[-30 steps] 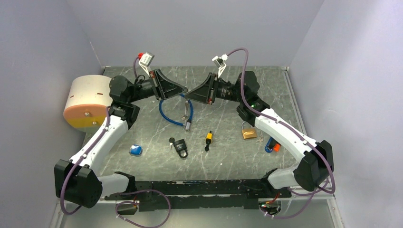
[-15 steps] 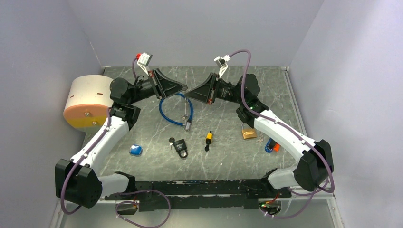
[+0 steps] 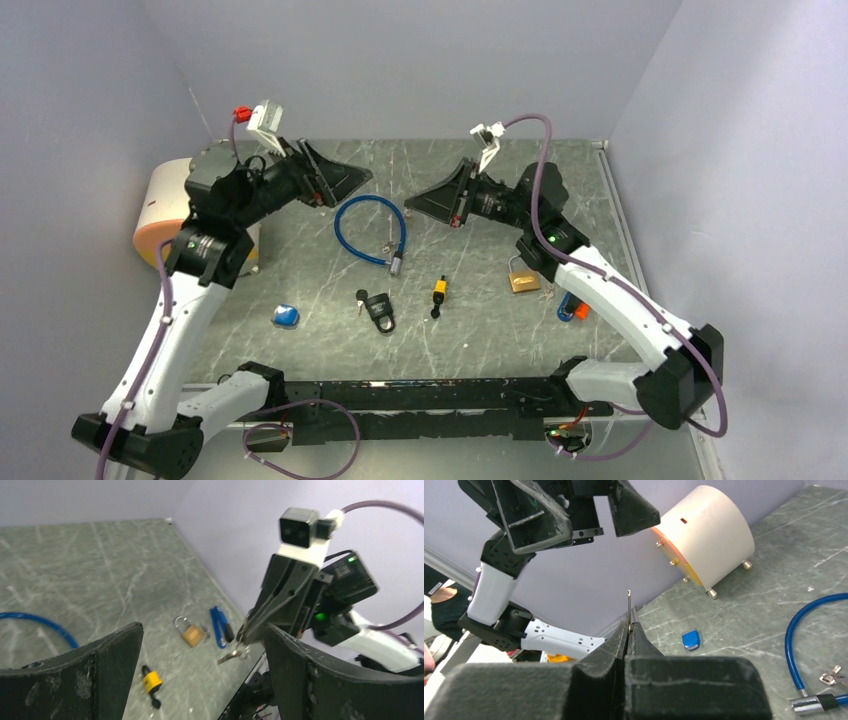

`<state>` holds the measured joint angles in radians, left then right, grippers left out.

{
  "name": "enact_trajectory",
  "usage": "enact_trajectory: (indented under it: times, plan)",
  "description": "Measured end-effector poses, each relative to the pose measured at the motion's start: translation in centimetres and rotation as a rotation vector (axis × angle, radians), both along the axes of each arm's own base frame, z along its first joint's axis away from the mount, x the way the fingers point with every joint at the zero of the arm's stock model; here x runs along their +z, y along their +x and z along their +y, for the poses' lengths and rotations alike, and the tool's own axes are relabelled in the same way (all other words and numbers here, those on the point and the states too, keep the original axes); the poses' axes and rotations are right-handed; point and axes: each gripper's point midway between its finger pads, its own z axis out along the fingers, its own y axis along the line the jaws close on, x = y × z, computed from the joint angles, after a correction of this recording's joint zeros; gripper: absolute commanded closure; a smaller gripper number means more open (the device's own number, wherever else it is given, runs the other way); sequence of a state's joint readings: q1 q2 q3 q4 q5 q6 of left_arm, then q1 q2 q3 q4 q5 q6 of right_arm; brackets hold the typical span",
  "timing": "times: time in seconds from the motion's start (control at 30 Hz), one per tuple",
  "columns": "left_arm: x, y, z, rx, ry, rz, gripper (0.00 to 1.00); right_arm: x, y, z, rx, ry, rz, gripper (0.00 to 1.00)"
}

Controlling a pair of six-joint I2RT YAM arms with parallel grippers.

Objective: Unlock with the key
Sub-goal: Pick up the key from the center of the board, then pick up the lock from the center of the board.

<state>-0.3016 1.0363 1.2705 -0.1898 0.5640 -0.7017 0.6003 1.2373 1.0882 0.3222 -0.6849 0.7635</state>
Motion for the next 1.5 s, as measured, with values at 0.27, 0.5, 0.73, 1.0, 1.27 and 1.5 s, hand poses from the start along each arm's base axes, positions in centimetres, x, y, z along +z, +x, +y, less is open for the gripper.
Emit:
enact_trajectory:
  times: [0.27,0.5,0.73,1.0,1.27,1.5]
  plan:
    - [-4.9,-2.0,1.6,0.014,0.2,0.097,0.06,-1.2,-1.0,-3.1,-0.152,-0.048,0.058,1.0]
    - [-15.8,-3.6,0.2,-0.046,0.278,0.358,0.06,-9.3,-0.6,-7.9,-0.433,-0.198,0.302,1.0]
    - [-24.2,-4.6,-5.2,-0.11,0.4,0.584,0.06,-17.8,-0.6,-13.4,-0.692,-0.402,0.512,1.0]
    - [-30.0,-2.4,-13.3,-0.059,0.645,0.668,0.06,-21.4,-2.2,-18.5,-0.867,-0.532,0.581,1.0]
    - [-36.4,-0.2,-16.9,0.023,0.841,0.751,0.08,-21.8,-3.8,-22.8,-1.004,-0.517,0.549,1.0]
    - [-39.9,-1.6,-15.7,0.067,0.97,0.861,0.33,-22.3,-4.6,-23.2,-1.002,-0.548,0.558,1.0]
